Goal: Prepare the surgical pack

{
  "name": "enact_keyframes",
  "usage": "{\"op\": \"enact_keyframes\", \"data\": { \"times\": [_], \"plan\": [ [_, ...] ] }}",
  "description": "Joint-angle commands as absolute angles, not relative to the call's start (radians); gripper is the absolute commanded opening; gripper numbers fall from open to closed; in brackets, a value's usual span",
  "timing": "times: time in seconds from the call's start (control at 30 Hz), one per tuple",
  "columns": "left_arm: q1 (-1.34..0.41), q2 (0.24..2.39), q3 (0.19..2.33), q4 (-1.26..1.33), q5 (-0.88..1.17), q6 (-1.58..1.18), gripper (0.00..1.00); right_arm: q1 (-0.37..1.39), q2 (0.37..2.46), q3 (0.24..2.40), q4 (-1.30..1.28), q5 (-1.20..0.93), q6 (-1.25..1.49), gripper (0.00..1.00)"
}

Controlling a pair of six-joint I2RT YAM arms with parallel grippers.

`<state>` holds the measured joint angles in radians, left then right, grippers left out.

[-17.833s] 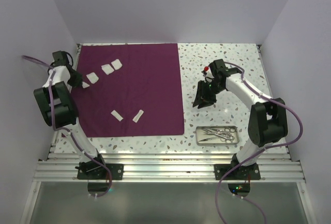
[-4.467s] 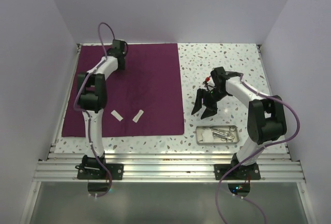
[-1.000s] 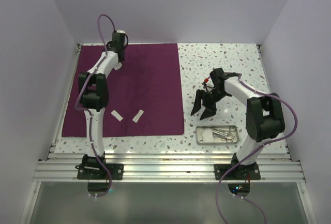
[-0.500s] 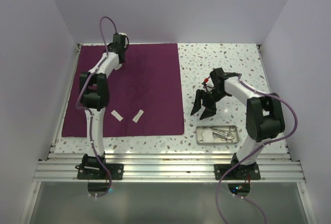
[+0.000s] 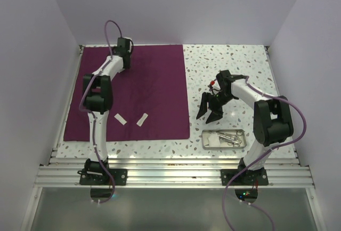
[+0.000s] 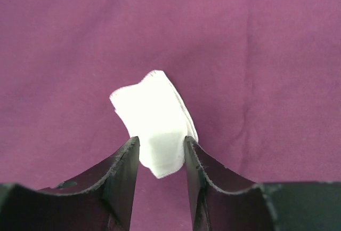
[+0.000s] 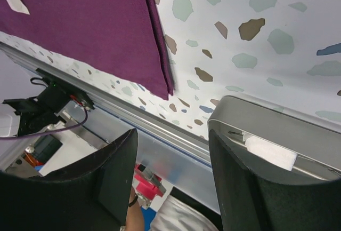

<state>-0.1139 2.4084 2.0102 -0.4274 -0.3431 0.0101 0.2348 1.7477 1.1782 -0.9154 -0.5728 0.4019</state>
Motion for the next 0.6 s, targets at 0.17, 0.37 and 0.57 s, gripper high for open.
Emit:
{"op": "enact_keyframes", "data": {
  "times": [0.17,0.37,0.57],
  "plan": [
    [-0.140,2.350,1.991,-0.399,-0.307,-0.034,0.48,0.238,1.759,1.181,-0.907,-0.615,0.390,0.60],
    [-0.155,2.348,1.985,-0.374,-0.305,-0.046,0.50,0.236,1.759,1.177,-0.908,-0.614,0.390,0.60],
    [-0.158,2.396,2.038,-0.406,-0.350,-0.049,0.50,0.236,1.764,1.181,-0.911,-0.615,0.388,0.60]
  ]
}}
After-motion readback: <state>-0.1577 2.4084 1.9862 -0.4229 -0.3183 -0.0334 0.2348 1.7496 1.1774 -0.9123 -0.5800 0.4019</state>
